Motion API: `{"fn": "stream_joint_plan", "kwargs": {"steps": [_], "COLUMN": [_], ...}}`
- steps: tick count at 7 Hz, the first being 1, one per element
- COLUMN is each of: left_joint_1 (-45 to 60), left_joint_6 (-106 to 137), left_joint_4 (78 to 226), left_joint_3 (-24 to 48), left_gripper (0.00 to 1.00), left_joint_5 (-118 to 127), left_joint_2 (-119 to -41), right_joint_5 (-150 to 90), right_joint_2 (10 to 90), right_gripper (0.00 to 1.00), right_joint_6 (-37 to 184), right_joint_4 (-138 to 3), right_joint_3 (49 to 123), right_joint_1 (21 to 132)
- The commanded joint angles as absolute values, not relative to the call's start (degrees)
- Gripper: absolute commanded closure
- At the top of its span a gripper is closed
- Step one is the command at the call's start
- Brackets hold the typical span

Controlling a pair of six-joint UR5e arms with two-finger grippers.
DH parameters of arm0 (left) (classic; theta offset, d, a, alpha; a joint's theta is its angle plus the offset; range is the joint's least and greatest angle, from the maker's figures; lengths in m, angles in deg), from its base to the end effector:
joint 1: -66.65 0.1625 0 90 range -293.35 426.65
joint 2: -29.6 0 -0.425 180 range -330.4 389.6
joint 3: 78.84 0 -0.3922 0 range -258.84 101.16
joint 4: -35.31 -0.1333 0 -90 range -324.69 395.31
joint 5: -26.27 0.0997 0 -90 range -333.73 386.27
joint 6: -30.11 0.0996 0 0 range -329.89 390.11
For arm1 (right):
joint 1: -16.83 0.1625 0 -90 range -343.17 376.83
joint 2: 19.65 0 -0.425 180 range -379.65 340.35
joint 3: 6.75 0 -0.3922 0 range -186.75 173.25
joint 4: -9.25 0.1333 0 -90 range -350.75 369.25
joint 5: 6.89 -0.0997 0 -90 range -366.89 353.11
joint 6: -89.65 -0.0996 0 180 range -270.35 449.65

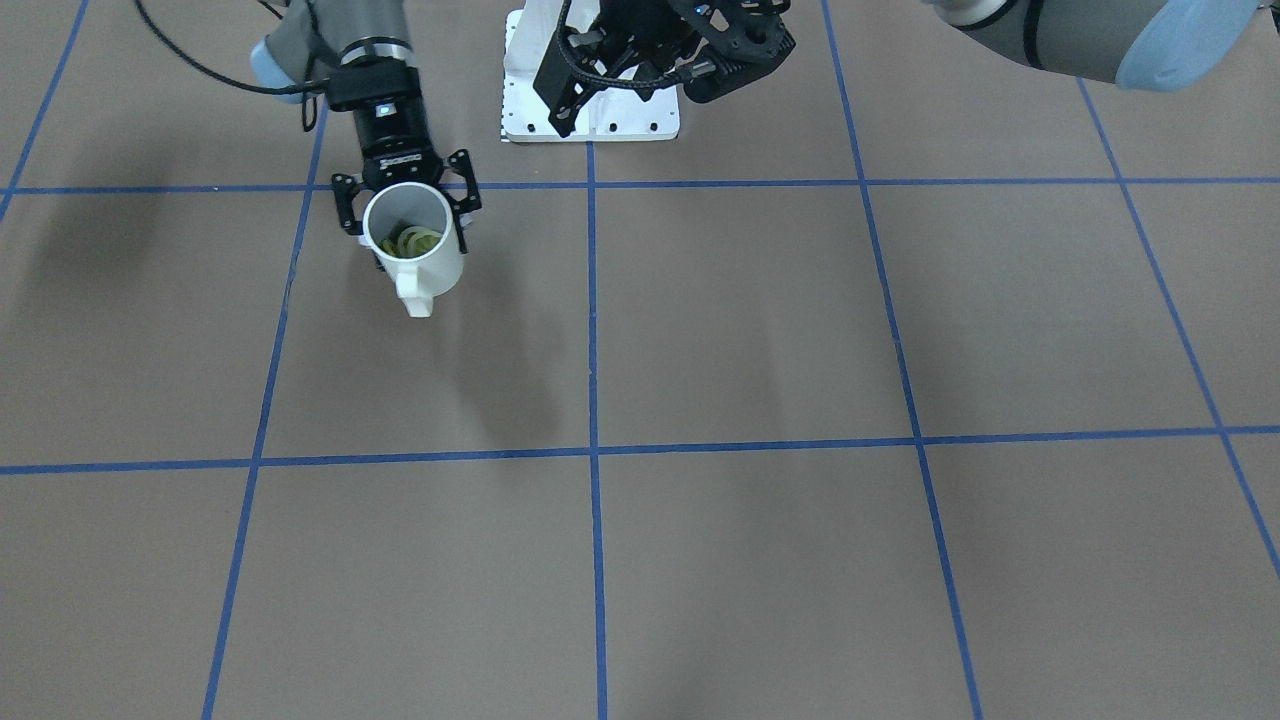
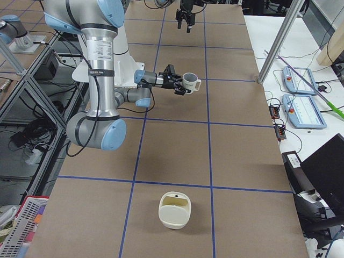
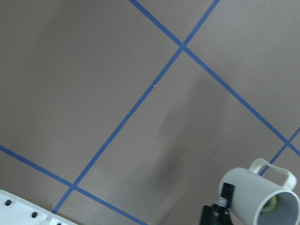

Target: Left arm hands cup to right arm to dump lemon

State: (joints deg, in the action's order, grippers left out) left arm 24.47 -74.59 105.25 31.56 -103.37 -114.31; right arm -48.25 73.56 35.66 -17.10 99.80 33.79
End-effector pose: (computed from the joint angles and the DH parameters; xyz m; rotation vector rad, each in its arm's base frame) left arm 0.3756 -0.4344 -0.0008 -0.4088 1.0437 -0.5617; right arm -0.3644 -0.3286 0.4140 1.1851 -0.7966 0.2950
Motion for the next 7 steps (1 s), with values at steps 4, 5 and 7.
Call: {"fn": "stream_joint_plan", "kwargs": {"steps": [4, 5, 7], "left_joint_1": [24.9, 25.1, 25.3], "left_joint_6": [-74.7, -74.7, -74.7], "left_joint_4": [105.0, 105.0, 105.0], "left_joint_3": [31.5, 31.5, 31.5], "left_gripper": [0.00, 0.00, 0.00], "left_joint_5": [-103.4, -103.4, -103.3], "left_joint_2": [-114.1, -114.1, -114.0], "right_joint_5": [-61.5, -67.7, -94.0], "right_joint_2": [95.0, 94.3, 91.9], "right_gripper": [0.97, 0.98, 0.97], "right_joint_6": [23.2, 22.2, 20.9], "right_joint_4": [26.3, 38.1, 36.2], "right_joint_3": [81.3, 69.4, 66.5], "right_joint_1": [48.3, 53.2, 76.6]}}
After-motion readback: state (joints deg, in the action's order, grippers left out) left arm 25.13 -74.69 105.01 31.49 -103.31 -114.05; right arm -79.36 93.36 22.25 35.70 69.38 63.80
